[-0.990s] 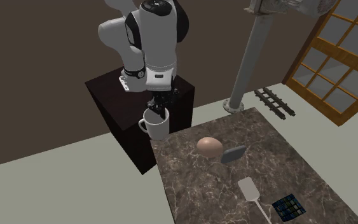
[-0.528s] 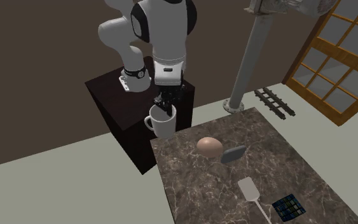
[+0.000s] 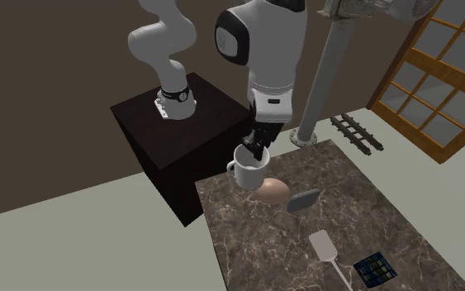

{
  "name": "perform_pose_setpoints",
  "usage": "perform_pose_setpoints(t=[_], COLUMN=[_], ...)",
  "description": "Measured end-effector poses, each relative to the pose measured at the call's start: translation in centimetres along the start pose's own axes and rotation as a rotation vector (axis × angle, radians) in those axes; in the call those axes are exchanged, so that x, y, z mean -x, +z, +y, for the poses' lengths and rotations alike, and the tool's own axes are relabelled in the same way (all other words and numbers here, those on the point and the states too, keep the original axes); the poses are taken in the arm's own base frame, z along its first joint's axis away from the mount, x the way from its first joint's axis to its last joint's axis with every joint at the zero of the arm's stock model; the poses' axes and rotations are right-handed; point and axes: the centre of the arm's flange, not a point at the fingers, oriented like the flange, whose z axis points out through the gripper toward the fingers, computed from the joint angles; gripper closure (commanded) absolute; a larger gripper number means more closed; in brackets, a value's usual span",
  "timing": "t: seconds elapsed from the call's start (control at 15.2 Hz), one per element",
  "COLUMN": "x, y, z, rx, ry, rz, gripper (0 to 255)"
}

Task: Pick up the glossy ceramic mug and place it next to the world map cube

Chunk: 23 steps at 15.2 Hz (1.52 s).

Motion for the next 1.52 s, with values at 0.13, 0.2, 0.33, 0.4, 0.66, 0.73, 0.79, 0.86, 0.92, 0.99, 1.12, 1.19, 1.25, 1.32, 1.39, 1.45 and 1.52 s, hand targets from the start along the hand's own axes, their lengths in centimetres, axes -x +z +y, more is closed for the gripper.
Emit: perform_pose_setpoints(t=[0.13,0.2,0.33,0.4,0.66,0.73,0.79,0.86,0.92,0.99,1.12,1.19,1.25,1.32,1.39,1.45,1.52], x=[-2.2,-3.3,-5.6,-6.7,-11.5,-12.7,-13.7,-14.9,-16.1,-17.2,-19.0,-19.3,-19.4,-19.5,-19.5,-19.5,-19.4], y=[-0.3,-0.4,-0.3,-0.2,-0.2,-0.2,-0.2,-0.2,-0.5,-0.5,0.1,0.5,1.0,1.5,2.0,2.6,3.1], z=[-1.4,-2.0,-3.4,-4.2,-6.6,-7.2,-7.9,-8.6,-9.2,-9.9,-10.8,-11.0,-11.2,-11.2,-11.3,-11.2,-11.2], rx=[0.000,0.000,0.000,0.000,-0.001,0.000,0.000,0.000,-0.001,-0.001,-0.001,-0.001,-0.001,-0.001,0.000,0.000,0.000], ry=[0.000,0.000,0.001,0.000,0.000,0.001,0.000,0.000,0.000,0.001,0.000,0.000,0.001,0.001,0.001,0.001,0.001], rz=[0.000,0.000,0.000,0.000,0.000,0.000,0.000,0.000,0.000,0.000,0.000,0.000,-0.001,-0.001,-0.001,-0.001,-0.001], gripper=[255,255,255,255,255,255,255,255,255,255,255,255,255,255,255,255,255])
